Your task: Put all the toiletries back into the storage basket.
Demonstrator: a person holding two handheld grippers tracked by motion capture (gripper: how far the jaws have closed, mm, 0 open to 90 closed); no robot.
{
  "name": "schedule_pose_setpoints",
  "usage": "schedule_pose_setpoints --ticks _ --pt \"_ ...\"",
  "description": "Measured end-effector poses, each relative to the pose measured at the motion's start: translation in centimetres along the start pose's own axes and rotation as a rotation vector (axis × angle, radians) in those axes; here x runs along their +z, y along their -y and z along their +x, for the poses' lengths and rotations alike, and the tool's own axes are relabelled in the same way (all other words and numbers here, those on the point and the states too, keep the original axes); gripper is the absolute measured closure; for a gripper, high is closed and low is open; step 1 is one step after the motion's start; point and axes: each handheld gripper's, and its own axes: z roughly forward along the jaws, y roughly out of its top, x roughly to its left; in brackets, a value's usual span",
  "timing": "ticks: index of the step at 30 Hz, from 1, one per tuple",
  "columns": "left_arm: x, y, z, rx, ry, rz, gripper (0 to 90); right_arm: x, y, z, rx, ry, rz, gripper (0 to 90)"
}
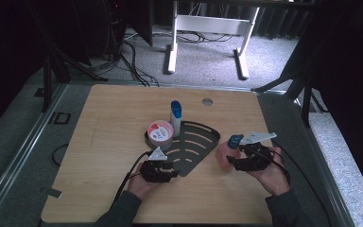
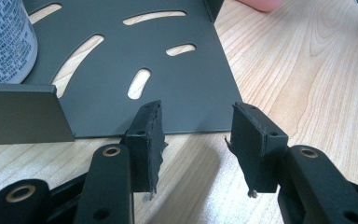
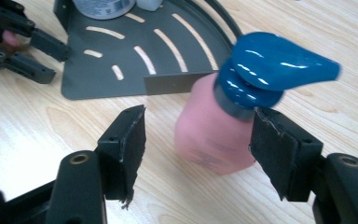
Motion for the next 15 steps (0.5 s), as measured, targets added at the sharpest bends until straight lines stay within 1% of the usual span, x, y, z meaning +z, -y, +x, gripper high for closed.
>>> schedule_pose_setpoints --ticks 6,15 --pt "0.0 0.0 0.0 0.002 -0.001 0.0 53.7 0.2 0.2 -0.7 -0.004 0.024 -0.001 33.3" --pt "0.0 0.0 0.0 0.001 -0.001 -0.001 53.8 1.5 0.0 -1.6 0.006 0.045 -0.015 30.8"
